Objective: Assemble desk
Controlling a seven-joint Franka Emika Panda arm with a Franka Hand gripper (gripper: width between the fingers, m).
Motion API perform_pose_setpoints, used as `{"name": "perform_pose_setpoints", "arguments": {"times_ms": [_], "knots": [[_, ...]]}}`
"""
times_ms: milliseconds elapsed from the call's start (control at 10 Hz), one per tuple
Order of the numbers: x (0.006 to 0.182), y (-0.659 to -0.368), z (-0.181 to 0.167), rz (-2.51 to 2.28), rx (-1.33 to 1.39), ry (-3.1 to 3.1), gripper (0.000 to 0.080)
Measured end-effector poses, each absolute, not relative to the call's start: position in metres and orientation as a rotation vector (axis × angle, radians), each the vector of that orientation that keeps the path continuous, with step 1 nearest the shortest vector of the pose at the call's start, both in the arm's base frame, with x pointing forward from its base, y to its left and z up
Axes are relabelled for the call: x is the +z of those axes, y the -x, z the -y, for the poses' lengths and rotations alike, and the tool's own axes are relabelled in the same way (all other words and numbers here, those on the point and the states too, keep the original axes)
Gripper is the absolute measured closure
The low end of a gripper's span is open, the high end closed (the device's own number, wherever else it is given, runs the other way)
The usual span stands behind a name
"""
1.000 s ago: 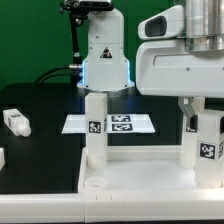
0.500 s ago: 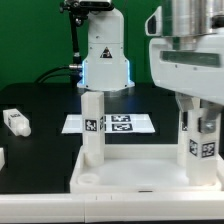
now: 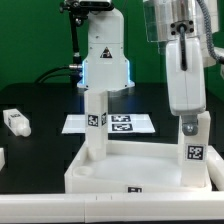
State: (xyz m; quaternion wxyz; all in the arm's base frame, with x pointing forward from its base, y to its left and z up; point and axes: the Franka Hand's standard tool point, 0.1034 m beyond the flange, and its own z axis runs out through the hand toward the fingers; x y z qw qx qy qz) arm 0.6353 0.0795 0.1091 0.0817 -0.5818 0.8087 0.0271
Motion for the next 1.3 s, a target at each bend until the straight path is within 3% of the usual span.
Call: {"name": "perform_pose_setpoints", "arguments": {"times_ms": [700, 800, 900, 1100, 1200, 1300], "knots": [[0.112, -0.638, -0.076, -2.585, 0.058, 1.458, 0.0511], [0.111, -0.638, -0.076, -2.586, 0.058, 1.460, 0.0405], [0.110, -0.637, -0.076, -2.586, 0.058, 1.460, 0.0405], [0.122, -0.639, -0.083, -2.559, 0.067, 1.481, 0.0175], [0.128, -0.641, -0.082, -2.524, 0.062, 1.513, 0.0175], [0.123, -0.639, -0.080, -2.514, 0.053, 1.539, 0.0154]]}}
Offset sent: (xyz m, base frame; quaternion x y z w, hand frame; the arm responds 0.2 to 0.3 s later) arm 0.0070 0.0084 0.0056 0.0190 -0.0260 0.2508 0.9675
